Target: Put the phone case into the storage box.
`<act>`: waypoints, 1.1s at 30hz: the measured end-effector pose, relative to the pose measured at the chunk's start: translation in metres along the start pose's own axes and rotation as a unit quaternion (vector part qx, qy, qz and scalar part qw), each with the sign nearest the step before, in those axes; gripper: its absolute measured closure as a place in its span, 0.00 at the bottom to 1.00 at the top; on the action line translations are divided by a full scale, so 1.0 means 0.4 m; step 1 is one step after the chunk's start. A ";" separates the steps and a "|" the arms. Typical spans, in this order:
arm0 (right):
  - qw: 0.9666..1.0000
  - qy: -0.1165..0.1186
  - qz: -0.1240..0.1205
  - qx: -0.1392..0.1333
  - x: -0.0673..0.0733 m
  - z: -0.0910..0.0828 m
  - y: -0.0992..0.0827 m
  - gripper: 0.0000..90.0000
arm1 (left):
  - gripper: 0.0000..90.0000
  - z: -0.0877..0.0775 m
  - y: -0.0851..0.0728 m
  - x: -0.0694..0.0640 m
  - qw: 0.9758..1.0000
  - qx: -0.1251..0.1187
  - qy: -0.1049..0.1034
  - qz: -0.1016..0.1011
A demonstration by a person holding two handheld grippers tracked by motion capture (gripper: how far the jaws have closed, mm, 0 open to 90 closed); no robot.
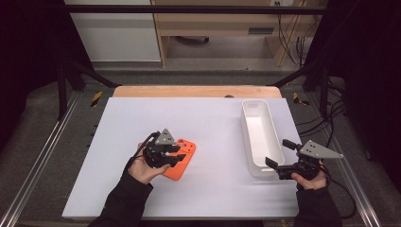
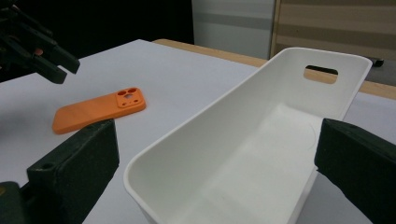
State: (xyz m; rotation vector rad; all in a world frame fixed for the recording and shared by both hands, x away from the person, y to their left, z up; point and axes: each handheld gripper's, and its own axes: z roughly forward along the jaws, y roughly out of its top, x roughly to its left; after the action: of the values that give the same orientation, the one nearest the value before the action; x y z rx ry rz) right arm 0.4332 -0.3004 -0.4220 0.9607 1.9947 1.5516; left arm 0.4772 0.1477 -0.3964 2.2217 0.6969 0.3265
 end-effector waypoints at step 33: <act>1.000 -0.001 0.000 -0.004 -0.003 -0.004 0.002 0.00 | 0.00 -0.031 0.032 0.050 0.993 -0.046 0.085 -0.065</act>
State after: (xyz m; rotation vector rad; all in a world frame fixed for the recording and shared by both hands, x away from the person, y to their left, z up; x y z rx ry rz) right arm 0.4330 -0.3022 -0.4210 0.9598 1.9845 1.5568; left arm 0.4929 0.1595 -0.3784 2.0669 0.8954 0.4762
